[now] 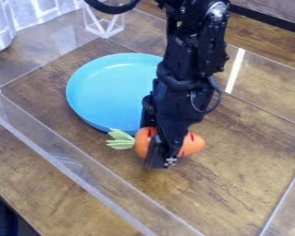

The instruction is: Put the carrot in the blue tray

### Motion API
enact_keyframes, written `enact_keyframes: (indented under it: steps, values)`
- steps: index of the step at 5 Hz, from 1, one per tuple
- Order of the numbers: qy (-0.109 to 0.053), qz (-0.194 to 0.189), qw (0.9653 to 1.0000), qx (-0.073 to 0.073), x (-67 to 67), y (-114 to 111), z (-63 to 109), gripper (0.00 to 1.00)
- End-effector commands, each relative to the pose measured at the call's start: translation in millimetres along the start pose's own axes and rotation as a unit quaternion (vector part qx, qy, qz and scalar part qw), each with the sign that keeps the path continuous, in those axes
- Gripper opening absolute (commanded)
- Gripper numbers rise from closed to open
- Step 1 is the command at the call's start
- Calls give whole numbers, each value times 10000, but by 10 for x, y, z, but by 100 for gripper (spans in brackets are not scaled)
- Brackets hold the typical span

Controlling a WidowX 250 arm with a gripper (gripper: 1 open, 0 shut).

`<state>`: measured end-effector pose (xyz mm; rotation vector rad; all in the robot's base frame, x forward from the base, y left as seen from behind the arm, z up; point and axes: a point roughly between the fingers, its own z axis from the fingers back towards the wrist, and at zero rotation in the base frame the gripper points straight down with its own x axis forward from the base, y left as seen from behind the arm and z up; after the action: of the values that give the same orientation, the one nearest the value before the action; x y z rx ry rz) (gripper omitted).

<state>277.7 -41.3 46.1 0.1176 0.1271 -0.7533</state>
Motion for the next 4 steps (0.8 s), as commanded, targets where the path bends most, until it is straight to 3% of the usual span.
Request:
enact_keyframes:
  steps: [1,4]
  values:
    - [-397,25,9988,276,59,86,282,0]
    - [-491,2,9983,306,53,127,382,0]
